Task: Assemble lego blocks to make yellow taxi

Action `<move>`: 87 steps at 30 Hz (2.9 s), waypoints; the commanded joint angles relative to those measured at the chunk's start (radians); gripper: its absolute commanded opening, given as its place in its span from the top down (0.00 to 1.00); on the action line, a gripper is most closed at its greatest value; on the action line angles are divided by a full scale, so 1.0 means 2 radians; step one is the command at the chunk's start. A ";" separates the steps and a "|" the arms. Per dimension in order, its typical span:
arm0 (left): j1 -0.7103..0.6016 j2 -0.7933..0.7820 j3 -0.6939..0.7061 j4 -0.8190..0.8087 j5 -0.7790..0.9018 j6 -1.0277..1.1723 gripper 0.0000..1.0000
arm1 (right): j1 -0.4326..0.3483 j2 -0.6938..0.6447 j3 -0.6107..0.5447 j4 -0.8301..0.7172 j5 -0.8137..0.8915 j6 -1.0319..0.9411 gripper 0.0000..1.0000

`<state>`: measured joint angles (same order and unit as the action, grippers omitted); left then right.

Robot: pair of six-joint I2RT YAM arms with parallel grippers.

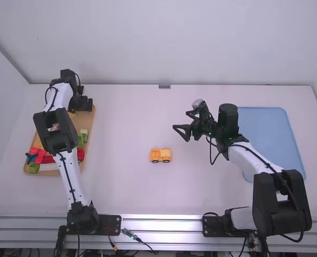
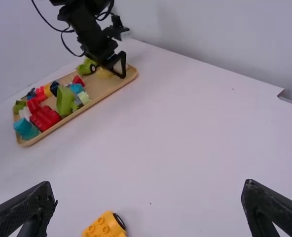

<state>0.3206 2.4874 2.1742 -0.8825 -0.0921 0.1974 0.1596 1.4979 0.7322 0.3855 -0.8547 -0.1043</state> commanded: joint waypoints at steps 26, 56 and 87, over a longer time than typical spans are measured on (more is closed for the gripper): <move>0.039 -0.002 -0.025 0.044 -0.014 0.223 0.00 | -0.002 -0.006 0.001 0.001 -0.005 0.001 0.01; 0.040 -0.002 -0.082 0.071 -0.014 0.259 0.67 | -0.001 -0.006 0.001 0.001 -0.005 0.001 0.00; 0.018 -0.084 -0.050 0.021 0.093 0.143 0.97 | -0.042 -0.007 0.001 0.008 -0.007 0.054 0.00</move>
<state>0.3878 2.4084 2.0632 -0.8326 0.0509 0.5060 0.0868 1.4975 0.7326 0.4011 -0.8551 -0.0212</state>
